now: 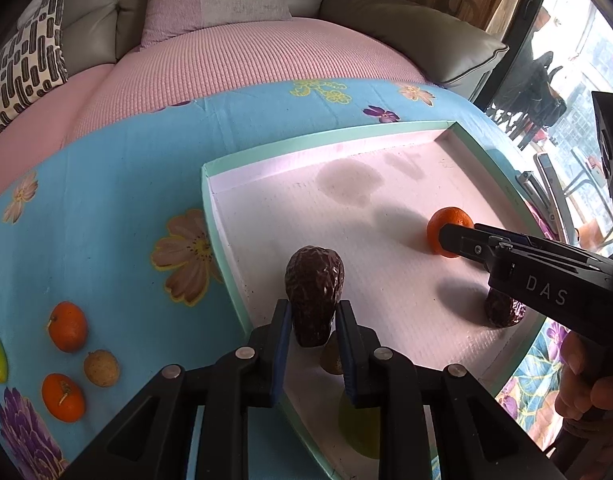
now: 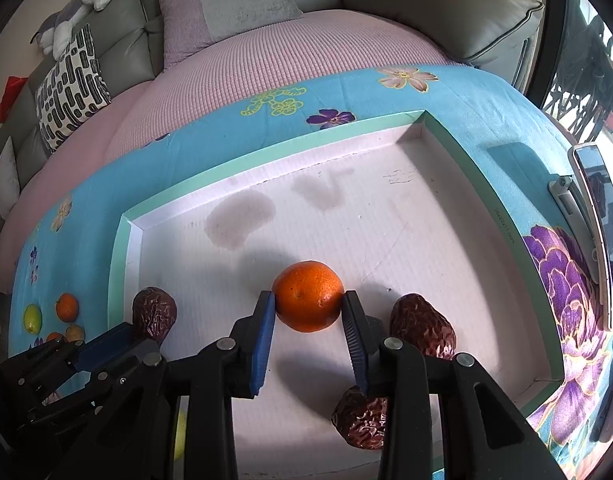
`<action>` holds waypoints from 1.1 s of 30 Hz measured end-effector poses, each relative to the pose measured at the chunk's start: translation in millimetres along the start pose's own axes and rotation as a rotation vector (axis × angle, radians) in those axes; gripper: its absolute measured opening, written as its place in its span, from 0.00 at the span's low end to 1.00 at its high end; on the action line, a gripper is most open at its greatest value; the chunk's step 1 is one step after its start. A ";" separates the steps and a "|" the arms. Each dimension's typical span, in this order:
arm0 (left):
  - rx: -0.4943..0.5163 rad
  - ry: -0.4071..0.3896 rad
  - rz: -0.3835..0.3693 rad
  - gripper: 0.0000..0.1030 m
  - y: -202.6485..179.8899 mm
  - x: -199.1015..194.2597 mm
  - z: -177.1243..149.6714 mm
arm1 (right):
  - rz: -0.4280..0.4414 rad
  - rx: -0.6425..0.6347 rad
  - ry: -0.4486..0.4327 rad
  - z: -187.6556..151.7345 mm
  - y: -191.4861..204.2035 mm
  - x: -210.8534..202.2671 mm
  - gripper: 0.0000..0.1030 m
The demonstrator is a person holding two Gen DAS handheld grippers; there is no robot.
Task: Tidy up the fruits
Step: 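Lower and open the right gripper to drop the orange while the left gripper releases the date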
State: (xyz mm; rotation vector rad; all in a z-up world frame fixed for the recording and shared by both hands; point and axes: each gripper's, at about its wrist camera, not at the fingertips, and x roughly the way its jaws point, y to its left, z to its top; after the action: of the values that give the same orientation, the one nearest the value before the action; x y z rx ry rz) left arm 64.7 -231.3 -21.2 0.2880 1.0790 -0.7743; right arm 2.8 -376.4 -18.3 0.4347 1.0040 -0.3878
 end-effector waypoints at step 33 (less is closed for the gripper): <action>-0.166 -0.062 0.295 1.00 59.0 -25.0 3.4 | -0.038 -0.036 -0.034 0.3 4.0 -1.9 0.88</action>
State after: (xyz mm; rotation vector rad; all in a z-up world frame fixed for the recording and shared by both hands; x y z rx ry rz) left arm 101.5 -180.8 -6.6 0.2722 1.0074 -0.4245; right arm 4.1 -372.9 -15.9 0.3756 0.9856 -0.4098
